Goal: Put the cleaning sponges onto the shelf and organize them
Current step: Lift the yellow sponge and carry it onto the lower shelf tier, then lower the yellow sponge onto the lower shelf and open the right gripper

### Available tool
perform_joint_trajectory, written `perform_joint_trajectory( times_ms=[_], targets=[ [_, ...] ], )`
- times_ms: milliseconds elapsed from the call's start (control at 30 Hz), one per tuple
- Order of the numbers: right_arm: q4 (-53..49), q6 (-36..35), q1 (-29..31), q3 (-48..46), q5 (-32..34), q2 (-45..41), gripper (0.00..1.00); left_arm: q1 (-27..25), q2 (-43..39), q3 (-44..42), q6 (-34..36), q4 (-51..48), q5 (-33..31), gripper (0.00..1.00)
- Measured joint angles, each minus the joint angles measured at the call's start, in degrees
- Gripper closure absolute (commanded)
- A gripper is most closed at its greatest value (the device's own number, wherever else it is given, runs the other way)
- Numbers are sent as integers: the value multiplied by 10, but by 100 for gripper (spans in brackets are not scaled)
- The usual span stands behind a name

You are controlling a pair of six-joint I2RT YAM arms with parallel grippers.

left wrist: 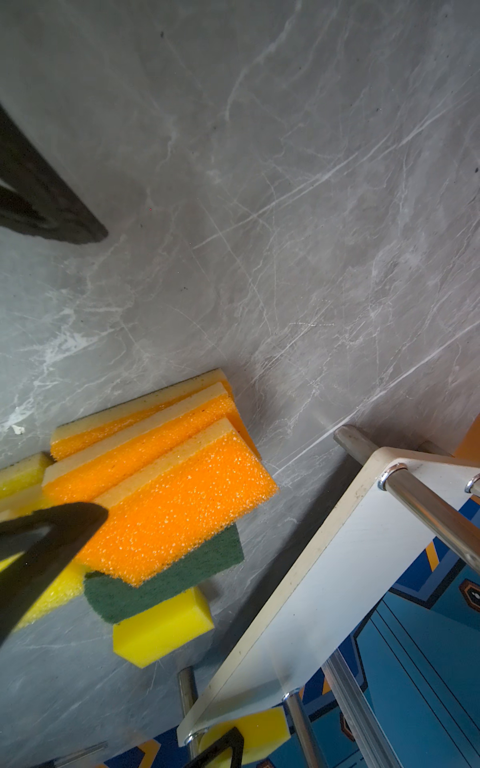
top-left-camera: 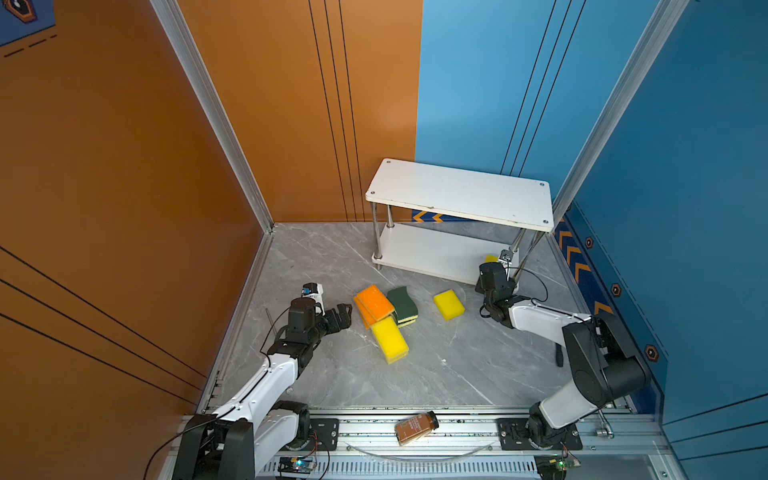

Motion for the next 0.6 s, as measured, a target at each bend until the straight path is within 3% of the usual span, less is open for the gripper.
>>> perform_joint_trajectory(
  times_ms=[600],
  targets=[
    [0, -7, 0, 2, 20, 18, 40, 2, 0, 0, 0, 0, 0, 2]
  ],
)
